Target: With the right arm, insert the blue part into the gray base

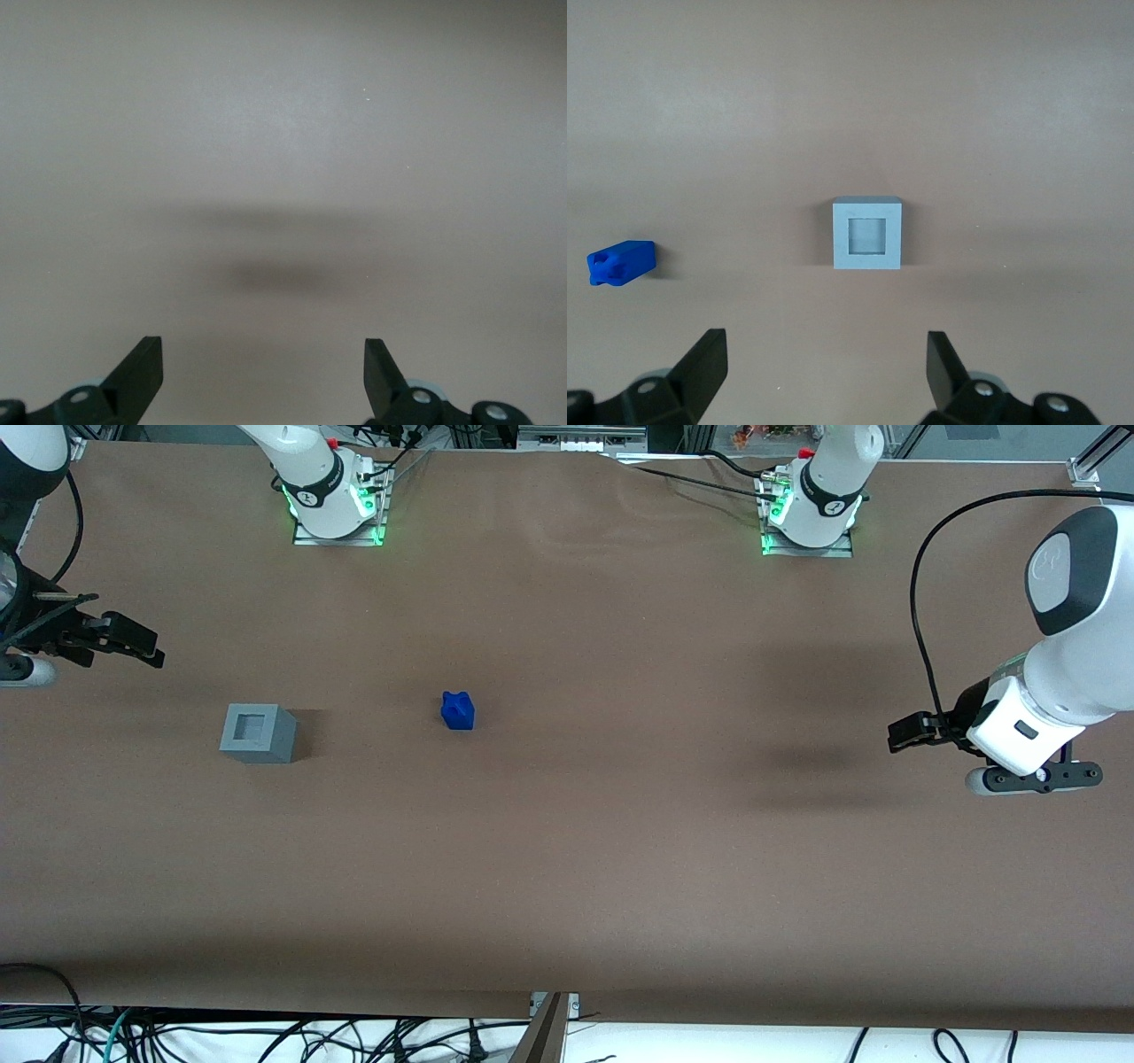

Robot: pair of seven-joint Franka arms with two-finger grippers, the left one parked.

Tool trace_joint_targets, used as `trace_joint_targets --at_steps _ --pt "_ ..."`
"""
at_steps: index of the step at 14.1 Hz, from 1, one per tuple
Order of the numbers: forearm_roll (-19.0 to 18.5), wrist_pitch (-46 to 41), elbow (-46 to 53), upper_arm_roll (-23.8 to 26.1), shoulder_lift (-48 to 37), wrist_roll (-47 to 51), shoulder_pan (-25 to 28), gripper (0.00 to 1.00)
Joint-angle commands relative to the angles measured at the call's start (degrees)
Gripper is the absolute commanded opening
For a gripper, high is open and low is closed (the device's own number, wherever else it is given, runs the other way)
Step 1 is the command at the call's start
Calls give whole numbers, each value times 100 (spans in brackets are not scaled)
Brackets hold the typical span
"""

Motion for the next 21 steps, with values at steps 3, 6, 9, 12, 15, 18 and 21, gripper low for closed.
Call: trace_joint_targets --at_steps 3,6,9,12,15,18,21 --pt "-76 -101 55 56 -5 2 -38 99" --pt "-76 -136 46 47 22 11 -38 99" --pt "-67 -145 46 56 22 11 -38 99" --pt "-67 -154 46 56 22 2 -38 99" --pt "-67 -180 46 56 22 11 -38 99" --pt "-76 -189 46 47 31 11 -47 99" --pt "-67 -198 46 47 22 11 -38 99"
